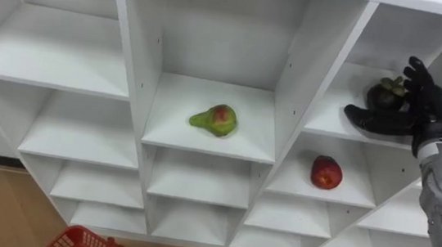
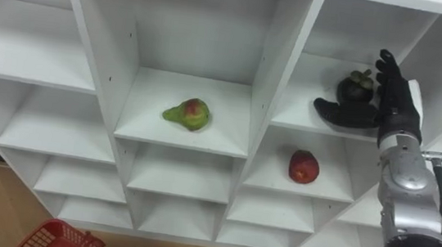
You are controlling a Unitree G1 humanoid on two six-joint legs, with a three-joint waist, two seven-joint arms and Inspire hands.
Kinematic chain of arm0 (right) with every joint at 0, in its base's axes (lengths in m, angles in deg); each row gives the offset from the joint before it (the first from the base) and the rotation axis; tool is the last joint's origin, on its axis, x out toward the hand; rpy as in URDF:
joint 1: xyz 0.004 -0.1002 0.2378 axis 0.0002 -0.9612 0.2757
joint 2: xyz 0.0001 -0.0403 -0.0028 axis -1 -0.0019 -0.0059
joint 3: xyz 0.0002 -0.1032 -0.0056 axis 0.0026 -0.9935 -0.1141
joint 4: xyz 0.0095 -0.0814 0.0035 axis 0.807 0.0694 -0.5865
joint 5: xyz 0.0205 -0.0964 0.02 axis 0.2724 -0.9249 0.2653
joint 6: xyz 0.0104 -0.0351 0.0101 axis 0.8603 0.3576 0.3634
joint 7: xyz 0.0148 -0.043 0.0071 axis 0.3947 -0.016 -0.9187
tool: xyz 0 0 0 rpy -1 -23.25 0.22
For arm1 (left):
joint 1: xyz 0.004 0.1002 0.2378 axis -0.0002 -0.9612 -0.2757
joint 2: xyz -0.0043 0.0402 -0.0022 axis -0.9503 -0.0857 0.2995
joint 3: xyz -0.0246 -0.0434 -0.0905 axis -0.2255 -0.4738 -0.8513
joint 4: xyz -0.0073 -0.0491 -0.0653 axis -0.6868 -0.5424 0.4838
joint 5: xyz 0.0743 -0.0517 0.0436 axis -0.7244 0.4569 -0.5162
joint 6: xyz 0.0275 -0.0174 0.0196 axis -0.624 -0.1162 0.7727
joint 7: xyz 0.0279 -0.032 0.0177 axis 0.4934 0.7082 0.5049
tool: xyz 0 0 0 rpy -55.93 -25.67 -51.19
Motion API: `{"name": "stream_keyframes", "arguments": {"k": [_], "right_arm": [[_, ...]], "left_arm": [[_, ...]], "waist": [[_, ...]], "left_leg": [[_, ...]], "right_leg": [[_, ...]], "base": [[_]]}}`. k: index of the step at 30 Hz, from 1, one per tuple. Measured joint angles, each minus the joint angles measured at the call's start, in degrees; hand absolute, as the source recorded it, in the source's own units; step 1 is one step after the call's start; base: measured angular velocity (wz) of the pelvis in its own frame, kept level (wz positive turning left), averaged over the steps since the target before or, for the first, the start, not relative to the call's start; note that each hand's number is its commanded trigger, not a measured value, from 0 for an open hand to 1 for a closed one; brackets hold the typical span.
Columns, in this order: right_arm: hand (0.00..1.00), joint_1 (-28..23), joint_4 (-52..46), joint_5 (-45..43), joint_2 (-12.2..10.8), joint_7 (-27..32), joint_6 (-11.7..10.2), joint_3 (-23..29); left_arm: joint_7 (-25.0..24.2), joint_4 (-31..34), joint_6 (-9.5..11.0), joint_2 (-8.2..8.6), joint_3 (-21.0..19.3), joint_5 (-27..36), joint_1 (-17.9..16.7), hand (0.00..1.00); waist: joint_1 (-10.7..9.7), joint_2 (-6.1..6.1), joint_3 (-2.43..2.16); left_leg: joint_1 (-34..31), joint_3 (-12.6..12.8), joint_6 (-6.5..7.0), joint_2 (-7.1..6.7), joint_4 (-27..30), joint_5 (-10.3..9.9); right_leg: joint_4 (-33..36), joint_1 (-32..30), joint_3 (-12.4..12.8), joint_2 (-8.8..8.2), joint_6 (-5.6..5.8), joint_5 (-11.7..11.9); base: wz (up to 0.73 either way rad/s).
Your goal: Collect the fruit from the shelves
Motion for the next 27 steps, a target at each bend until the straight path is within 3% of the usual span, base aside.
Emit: {"name": "stream_keyframes", "arguments": {"k": [1, 2, 3, 16, 27], "right_arm": [[0.61, 0.01, 0.02, -0.35, 0.04, -0.07, 0.02, 0.00], [0.87, 0.01, 0.09, -0.71, 0.04, -0.12, -0.05, -0.01], [1.00, 0.01, 0.17, -0.82, 0.04, -0.11, -0.06, -0.01], [1.00, 0.31, 1.17, -3.42, 1.59, 2.06, -1.08, 2.78], [1.00, 0.53, 1.53, -3.41, 1.82, 2.50, -1.04, 2.80]], "left_arm": [[0.02, -0.16, -0.01, 0.00, 0.00, 0.00, 0.04, 1.00], [0.10, -0.34, -0.09, 0.00, 0.00, 0.04, 0.05, 1.00], [0.15, -0.37, -0.21, 0.00, 0.00, 0.08, 0.05, 1.00], [0.19, -1.09, -0.59, 0.00, 0.05, 0.11, 0.11, 1.00], [0.18, -1.53, -0.68, -0.01, 0.07, 0.09, 0.41, 1.00]], "waist": [[0.00, 0.00, 0.02], [0.02, 0.03, 0.08], [0.04, 0.04, 0.13], [0.04, 0.37, 0.86], [0.01, -0.09, 0.64]], "left_leg": [[0.00, 0.00, 0.00, -0.01, 0.01, 0.00], [0.00, 0.00, 0.00, -0.02, 0.07, 0.00], [0.01, -0.02, 0.00, -0.02, 0.12, 0.00], [0.10, -0.11, 0.00, 0.00, 0.03, -0.01], [-0.04, -0.10, -0.01, 0.00, -0.15, -0.01]], "right_leg": [[0.00, 0.00, 0.00, 0.00, 0.00, 0.00], [0.00, 0.04, 0.00, -0.01, 0.00, 0.00], [0.00, 0.08, 0.00, -0.01, 0.00, 0.00], [-0.02, 0.23, 0.00, 0.05, 0.00, 0.00], [-0.02, -0.15, 0.04, 0.07, 0.00, 0.00]], "base": [[0.00], [0.00], [0.00], [0.00], [0.00]]}}
